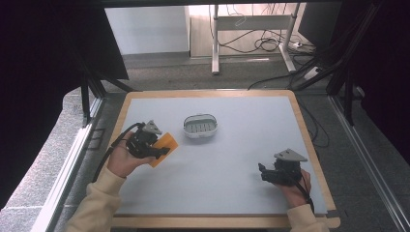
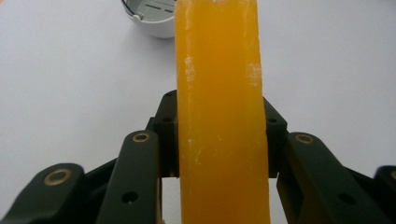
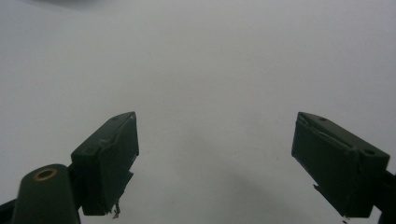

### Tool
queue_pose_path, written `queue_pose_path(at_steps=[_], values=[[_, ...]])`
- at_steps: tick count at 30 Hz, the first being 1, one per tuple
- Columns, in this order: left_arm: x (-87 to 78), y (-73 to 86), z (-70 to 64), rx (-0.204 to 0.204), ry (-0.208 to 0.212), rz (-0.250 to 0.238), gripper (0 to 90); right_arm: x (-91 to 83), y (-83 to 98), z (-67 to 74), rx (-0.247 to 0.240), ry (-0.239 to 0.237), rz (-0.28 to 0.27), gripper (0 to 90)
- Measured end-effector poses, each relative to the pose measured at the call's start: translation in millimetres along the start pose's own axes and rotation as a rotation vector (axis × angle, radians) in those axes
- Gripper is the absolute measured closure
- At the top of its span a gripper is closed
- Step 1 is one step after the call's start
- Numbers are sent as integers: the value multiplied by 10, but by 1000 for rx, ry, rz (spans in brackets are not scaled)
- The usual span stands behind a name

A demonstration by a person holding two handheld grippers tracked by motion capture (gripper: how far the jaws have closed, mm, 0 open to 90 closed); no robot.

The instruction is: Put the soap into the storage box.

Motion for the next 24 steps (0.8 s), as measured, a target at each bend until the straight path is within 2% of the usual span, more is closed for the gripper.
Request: queue_pose_path(at_steps=[24], values=[[6, -215, 46, 26, 8, -9, 621, 8, 13, -14, -3, 1, 6, 149]])
Point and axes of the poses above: each handheld gripper's, and its own axes: x roughly forward along the jaws, y roughly out of its underside, z roughly to its left, the point moved 9 cm from there along x, roughly forward along the jaws, and after that the axes turned 12 degrees about y, right-handed, at the moved point
